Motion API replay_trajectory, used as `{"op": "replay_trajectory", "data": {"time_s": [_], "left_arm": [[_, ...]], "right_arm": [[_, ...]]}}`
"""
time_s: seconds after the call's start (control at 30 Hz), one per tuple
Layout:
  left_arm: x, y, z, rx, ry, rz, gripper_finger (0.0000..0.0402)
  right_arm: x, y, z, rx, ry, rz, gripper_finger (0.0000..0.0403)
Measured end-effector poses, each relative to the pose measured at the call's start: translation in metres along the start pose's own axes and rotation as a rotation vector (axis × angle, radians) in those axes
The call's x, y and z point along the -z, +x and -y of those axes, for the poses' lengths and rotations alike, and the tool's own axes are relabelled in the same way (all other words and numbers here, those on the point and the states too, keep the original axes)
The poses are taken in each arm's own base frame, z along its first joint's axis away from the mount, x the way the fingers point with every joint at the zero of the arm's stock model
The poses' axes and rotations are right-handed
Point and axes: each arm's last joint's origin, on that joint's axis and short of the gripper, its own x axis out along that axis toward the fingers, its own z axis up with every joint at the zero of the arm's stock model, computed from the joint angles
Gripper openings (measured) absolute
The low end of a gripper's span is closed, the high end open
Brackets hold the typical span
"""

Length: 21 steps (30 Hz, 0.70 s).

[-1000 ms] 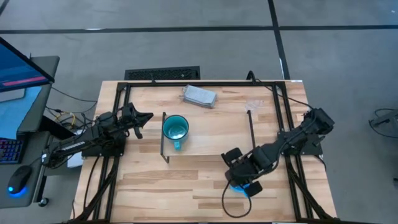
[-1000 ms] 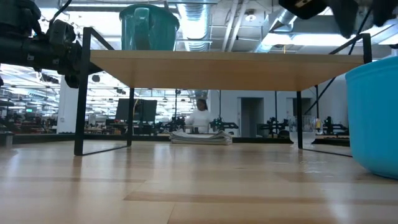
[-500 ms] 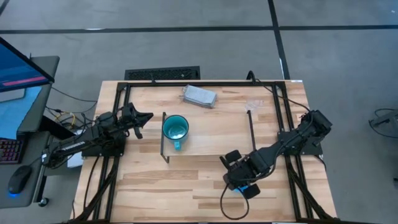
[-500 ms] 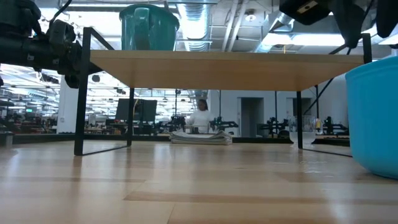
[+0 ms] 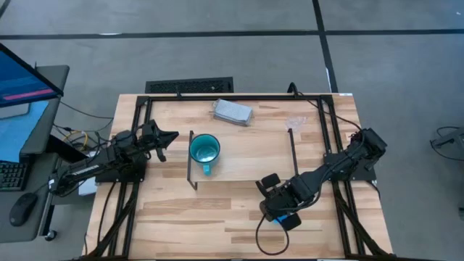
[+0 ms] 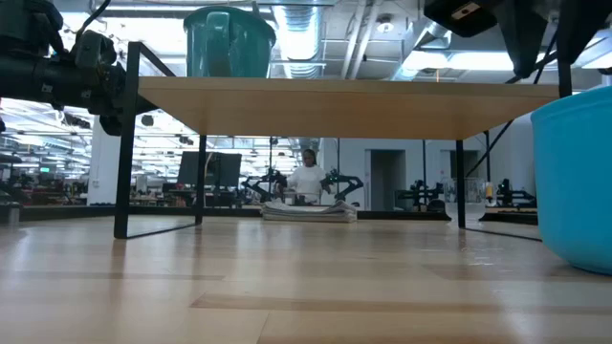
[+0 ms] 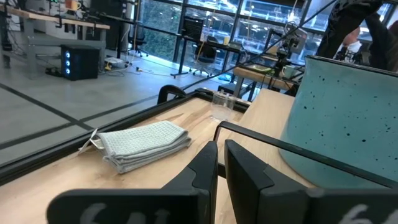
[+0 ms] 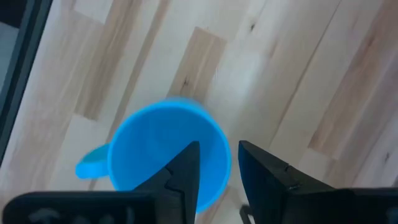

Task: Stack small to large cups/mugs on shelf
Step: Put the light blue mug on the shelf

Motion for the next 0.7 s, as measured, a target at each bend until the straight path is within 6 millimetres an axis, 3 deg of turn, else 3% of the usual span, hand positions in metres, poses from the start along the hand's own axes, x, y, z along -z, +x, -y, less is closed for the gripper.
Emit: {"op": "replay_trajectory", "data": {"time_s": [0.23,0.7], "left_arm": [[0.000,0.000,0.000,0.001,0.000,0.000,0.0019],[0.000,0.000,0.000,0.001,0.000,0.000,0.0019]], "right_arm": [[-0.006,0.019,0.002,-0.021,0.018,-0.036,0.0132],[-0.006,0.019,0.011,-0.020,0.018,-0.041,0.0132]]}}
